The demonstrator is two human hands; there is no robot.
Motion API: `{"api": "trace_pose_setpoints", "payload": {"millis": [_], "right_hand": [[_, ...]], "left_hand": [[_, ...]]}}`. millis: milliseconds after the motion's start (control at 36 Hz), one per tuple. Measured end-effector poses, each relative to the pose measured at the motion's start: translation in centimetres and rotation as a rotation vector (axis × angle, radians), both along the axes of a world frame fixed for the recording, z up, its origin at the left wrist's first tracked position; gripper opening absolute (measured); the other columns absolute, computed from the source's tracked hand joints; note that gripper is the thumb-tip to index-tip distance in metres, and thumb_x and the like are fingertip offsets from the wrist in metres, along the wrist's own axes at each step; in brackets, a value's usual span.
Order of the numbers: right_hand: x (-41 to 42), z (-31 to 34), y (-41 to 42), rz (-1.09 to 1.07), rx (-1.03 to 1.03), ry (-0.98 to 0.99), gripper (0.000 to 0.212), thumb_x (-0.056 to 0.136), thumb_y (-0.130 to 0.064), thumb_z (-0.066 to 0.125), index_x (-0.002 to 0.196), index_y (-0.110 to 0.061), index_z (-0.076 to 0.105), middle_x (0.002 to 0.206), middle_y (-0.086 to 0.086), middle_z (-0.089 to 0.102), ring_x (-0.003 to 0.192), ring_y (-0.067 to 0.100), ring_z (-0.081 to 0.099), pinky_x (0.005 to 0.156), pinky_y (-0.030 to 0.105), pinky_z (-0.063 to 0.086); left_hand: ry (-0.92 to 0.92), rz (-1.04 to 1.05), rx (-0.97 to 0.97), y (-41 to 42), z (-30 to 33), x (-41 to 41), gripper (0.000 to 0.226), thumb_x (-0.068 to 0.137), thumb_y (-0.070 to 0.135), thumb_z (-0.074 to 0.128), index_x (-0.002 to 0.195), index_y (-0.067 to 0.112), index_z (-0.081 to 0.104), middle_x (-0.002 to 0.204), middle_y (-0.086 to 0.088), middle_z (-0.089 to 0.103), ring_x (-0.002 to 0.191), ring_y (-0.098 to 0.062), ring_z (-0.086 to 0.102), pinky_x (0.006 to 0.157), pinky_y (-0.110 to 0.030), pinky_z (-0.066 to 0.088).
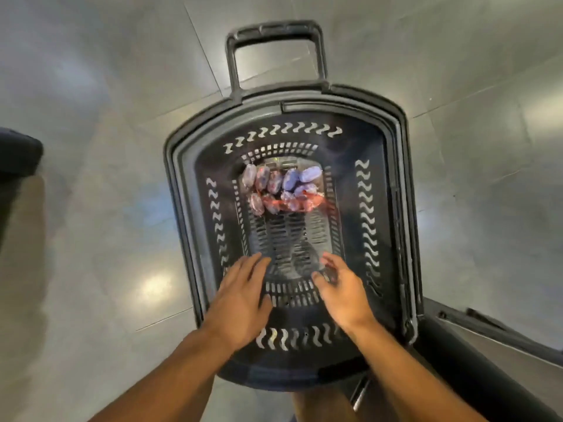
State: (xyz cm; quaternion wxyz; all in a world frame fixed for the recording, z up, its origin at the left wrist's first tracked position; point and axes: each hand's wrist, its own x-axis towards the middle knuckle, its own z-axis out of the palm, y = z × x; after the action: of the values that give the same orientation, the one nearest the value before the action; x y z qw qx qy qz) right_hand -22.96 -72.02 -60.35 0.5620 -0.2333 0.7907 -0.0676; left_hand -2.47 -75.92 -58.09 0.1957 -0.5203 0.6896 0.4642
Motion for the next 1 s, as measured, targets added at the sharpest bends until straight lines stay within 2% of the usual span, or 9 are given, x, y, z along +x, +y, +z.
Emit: {"api": "trace_pose_setpoints", "payload": {"millis": [111,306,444,528,667,750,861,917,1000], "right_hand": [[-0.6,-9.1,-0.9,-0.014,0.002,0.018,0.051,0.095,-0.018,0.070,0.143,-0.019,0.054,0.133,0.001,0.064,0.124,0.019,0.060,0.111,0.037,0.046],[-0.2,-18.2,-3.0,-0.180,-0.142,0.028,0.047,0.097,-0.015,0.067,0.143,-0.014,0.054,0.134,0.001,0.064,0.121,0.011,0.061,0.094,0.008,0.044],[0.8,-21.1,-6.0,-0.255,-0.321,0.137,0.039,0.097,-0.016,0.067,0.134,-0.006,0.059,0.134,0.010,0.060,0.126,0.026,0.057,0.113,0.040,0.044],[1.2,-22.1,-8.7,-0.161,-0.291,0.273,0.052,0.097,-0.026,0.067,0.140,-0.001,0.053,0.143,0.017,0.051,0.138,0.032,0.044,0.121,0.033,0.025],[1.0,-21.9,-11.6,-0.188,-0.437,0.281,0.036,0.100,-0.026,0.064,0.129,-0.004,0.066,0.140,0.015,0.054,0.135,0.027,0.046,0.118,0.036,0.031],[0.8,-21.1,-12.6,-0.208,-0.469,0.184,0.026,0.102,-0.018,0.061,0.119,-0.003,0.071,0.127,0.014,0.064,0.119,0.026,0.059,0.107,0.023,0.041],[0.0,-19.9,-12.7,-0.251,-0.438,0.087,0.017,0.103,-0.027,0.058,0.103,-0.017,0.072,0.093,-0.004,0.069,0.078,0.003,0.061,0.069,0.003,0.041],[-0.5,-19.9,-12.2,-0.267,-0.401,0.072,0.022,0.104,-0.033,0.057,0.090,-0.019,0.068,0.085,-0.004,0.067,0.072,0.005,0.057,0.064,0.009,0.041],[-1.5,-19.8,-11.4,-0.333,-0.391,0.073,0.036,0.102,-0.034,0.059,0.072,-0.015,0.064,0.072,0.006,0.066,0.065,0.021,0.055,0.066,0.034,0.045]], "left_hand": [[0.004,-0.022,0.002,-1.1,-7.8,-1.7,0.072,0.099,0.033,0.051,0.159,0.018,0.014,0.166,0.000,0.011,0.153,-0.018,0.004,0.126,-0.034,0.006],[-0.039,0.013,0.016,-2.1,-15.8,-3.4,0.069,0.097,0.029,0.053,0.156,0.018,0.021,0.164,-0.002,0.015,0.152,-0.021,0.007,0.125,-0.034,0.009],[-0.008,0.023,0.018,-1.3,-18.1,-4.7,0.065,0.097,0.032,0.051,0.154,0.013,0.027,0.160,-0.003,0.025,0.151,-0.020,0.014,0.123,-0.033,0.014],[0.023,0.066,0.012,-0.9,-18.4,-4.8,0.063,0.095,0.030,0.054,0.152,0.014,0.032,0.157,-0.001,0.030,0.149,-0.018,0.018,0.121,-0.033,0.018],[0.043,0.112,-0.004,-1.0,-18.3,-4.6,0.062,0.094,0.027,0.058,0.150,0.016,0.035,0.156,0.002,0.032,0.149,-0.014,0.019,0.124,-0.032,0.017],[0.051,0.175,0.003,-1.3,-17.8,-4.6,0.065,0.095,0.025,0.057,0.153,0.021,0.029,0.160,0.005,0.024,0.151,-0.010,0.011,0.126,-0.031,0.013],[0.102,0.374,-0.080,-2.8,-17.2,-5.0,0.076,0.092,0.009,0.059,0.156,0.021,0.022,0.160,0.007,0.020,0.150,-0.005,0.010,0.126,-0.032,0.014],[0.092,0.501,-0.148,-4.2,-17.6,-5.3,0.080,0.088,0.001,0.060,0.156,0.017,0.021,0.158,0.004,0.025,0.148,-0.008,0.015,0.125,-0.030,0.014],[0.008,0.623,-0.227,-6.9,-19.1,-5.9,0.075,0.088,0.000,0.059,0.154,0.014,0.026,0.154,-0.003,0.033,0.145,-0.017,0.023,0.123,-0.031,0.017]]}}
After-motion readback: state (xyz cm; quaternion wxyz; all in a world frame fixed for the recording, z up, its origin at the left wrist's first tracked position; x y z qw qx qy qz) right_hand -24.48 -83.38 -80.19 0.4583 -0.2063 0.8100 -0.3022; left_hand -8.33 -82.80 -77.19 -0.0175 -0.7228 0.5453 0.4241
